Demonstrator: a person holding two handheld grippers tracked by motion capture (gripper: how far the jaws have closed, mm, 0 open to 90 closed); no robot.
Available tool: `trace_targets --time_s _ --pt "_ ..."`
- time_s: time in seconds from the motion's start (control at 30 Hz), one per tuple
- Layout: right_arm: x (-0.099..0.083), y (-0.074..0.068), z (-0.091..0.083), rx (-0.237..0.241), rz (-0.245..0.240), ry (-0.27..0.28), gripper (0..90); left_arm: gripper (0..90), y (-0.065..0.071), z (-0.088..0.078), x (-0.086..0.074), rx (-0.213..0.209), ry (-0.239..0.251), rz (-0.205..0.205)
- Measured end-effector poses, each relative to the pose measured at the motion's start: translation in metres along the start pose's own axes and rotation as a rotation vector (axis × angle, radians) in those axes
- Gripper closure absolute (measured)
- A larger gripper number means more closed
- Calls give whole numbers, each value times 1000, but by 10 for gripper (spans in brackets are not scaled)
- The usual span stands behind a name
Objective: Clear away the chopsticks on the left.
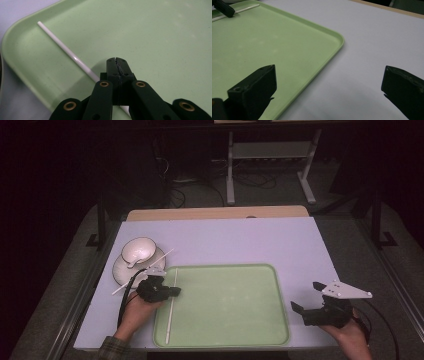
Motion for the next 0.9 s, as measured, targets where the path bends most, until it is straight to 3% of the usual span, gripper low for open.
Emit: trace_targets --time_s 0.6,0.9 --pt "0 0 -1 -5 -3 3 0 900 -5 -10 -6 47 -4 0" --pt "1 0 -1 -8 -4 5 0 891 -5 -10 -5 42 -9 6"
Point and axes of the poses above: each handheld gripper's, and its own axes: z roughly forward along the jaws, x roughly out of its top, y roughly to its right, the point moved 2 cm from there along z, roughly forward along the jaws, and after that the axes turned 3 degrees about y, right-handed, at the moved point
